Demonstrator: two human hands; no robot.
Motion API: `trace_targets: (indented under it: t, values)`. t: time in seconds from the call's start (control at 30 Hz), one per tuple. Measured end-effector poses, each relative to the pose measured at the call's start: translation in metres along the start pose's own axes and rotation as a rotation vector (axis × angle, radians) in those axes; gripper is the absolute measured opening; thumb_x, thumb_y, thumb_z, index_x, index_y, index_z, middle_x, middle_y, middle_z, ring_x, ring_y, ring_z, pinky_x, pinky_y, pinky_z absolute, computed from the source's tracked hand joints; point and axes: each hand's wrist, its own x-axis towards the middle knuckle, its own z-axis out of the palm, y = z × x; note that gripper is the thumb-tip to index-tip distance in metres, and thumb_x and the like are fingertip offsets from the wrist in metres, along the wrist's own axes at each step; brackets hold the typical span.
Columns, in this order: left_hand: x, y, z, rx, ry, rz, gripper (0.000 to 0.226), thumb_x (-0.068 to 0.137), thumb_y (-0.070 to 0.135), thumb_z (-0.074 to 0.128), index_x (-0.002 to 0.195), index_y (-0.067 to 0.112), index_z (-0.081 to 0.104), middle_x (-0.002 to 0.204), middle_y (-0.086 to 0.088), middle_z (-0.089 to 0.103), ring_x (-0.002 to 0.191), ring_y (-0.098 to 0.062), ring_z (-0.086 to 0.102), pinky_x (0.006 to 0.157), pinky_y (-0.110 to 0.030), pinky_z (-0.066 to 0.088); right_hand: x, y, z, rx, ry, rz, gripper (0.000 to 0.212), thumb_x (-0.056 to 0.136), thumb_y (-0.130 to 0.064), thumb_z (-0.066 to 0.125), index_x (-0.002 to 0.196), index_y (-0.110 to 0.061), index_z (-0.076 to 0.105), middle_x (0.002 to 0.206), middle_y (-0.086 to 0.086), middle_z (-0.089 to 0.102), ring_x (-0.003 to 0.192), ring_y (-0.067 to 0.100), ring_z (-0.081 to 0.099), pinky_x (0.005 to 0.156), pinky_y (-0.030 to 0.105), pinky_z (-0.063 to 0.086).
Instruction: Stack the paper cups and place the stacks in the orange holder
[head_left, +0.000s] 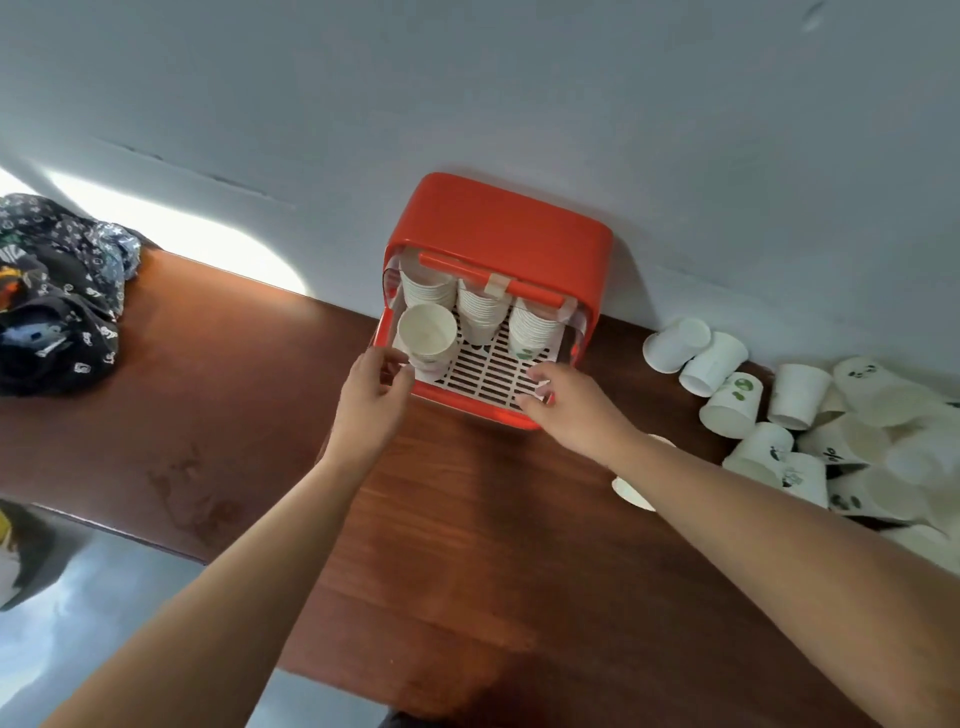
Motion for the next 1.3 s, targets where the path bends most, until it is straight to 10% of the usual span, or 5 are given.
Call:
trace_targets:
  t: [0.23,0.6,0.83,1.07,1.3]
  values:
    - [-0.047,0.023,0.088,-0.066,-0.835,-0.094,0.012,0.096,0.014,0.064,0.108,0.011,0.067,0.093,-0.008,0.070,0.085,-0.011,0.064,0.086,-0.031,0.051,-0.062,0.120,-0.042,-0.146,0.136,0.231,0.036,0.092,-0.025,0.062,0.124,-0.010,0.058,0.121,0.006,0.054,0.105,0.022,0.060,0.094,0.037,0.048]
    - [-0.051,0.056,0.277,0.499,-0.636,-0.242,0.098,0.075,0.068,0.071,0.144,0.007,0.035,0.142,-0.016,0.041,0.135,-0.035,0.041,0.110,-0.046,0.038,-0.099,0.237,-0.075,-0.341,0.228,0.444,0.067,0.089,-0.040,0.062,0.147,-0.015,0.039,0.139,0.021,0.038,0.125,0.039,0.042,0.103,0.045,0.040]
    - [-0.058,0.038,0.288,0.470,-0.545,-0.200,0.076,0.078,0.045,0.080,0.126,0.005,0.037,0.129,-0.016,0.055,0.118,-0.033,0.056,0.092,-0.041,0.048,-0.089,0.256,-0.068,-0.527,0.132,0.322,0.054,0.087,-0.051,0.060,0.135,-0.025,0.055,0.137,0.019,0.039,0.120,0.038,0.036,0.103,0.043,0.037]
    - [-0.044,0.038,0.266,0.263,-0.428,-0.243,0.067,0.083,0.046,0.075,0.135,0.013,0.046,0.123,-0.005,0.061,0.111,-0.025,0.060,0.089,-0.034,0.046,-0.088,0.250,-0.086,-0.152,-0.047,0.064,0.055,0.088,-0.021,0.059,0.142,-0.026,0.051,0.142,0.001,0.041,0.133,0.022,0.033,0.111,0.034,0.032]
    - [-0.053,0.042,0.247,0.010,-0.326,-0.387,0.057,0.088,0.021,0.070,0.134,0.007,0.040,0.124,-0.009,0.057,0.104,-0.020,0.056,0.082,-0.028,0.044,-0.077,0.243,-0.085,-0.783,-0.171,-0.144,0.067,0.085,-0.013,0.066,0.145,-0.024,0.039,0.132,0.004,0.051,0.120,0.025,0.042,0.102,0.039,0.037]
